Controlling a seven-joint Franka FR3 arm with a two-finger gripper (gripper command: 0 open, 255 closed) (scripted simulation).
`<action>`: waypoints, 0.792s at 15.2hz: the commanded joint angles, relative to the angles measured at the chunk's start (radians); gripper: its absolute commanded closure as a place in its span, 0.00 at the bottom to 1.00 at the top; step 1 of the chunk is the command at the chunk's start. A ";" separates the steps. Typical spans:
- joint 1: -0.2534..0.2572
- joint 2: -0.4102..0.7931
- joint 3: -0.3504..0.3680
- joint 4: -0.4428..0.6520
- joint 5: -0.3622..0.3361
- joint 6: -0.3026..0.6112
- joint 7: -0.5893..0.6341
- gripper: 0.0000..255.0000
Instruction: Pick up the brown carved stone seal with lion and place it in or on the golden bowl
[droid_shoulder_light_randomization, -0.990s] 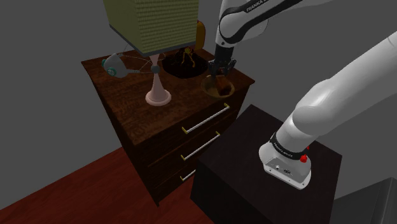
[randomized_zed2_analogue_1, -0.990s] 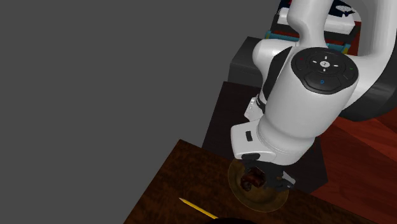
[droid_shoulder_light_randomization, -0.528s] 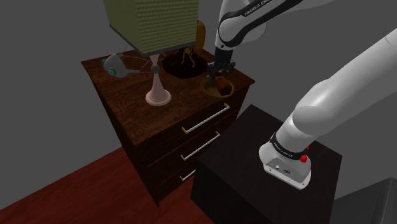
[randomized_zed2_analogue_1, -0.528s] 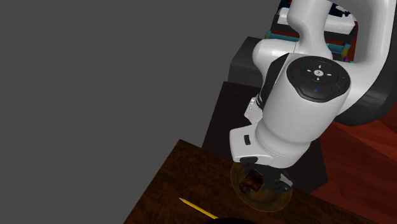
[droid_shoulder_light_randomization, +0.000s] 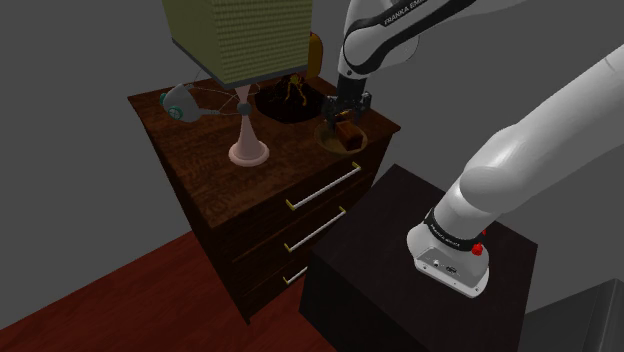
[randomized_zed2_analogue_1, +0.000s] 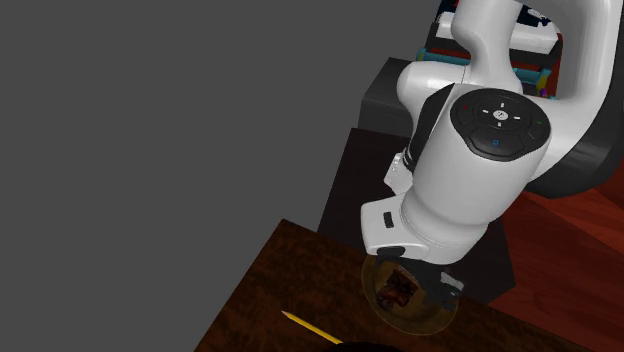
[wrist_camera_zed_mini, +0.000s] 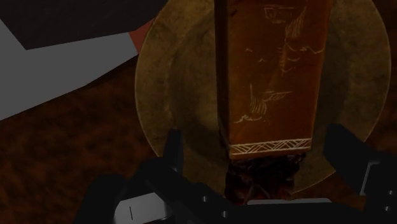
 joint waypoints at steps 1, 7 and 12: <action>-0.001 -0.023 0.000 0.017 -0.002 -0.040 0.001 0.00; -0.003 -0.077 0.001 0.070 -0.005 -0.148 0.003 0.00; -0.003 -0.077 0.001 0.070 -0.005 -0.148 0.003 0.00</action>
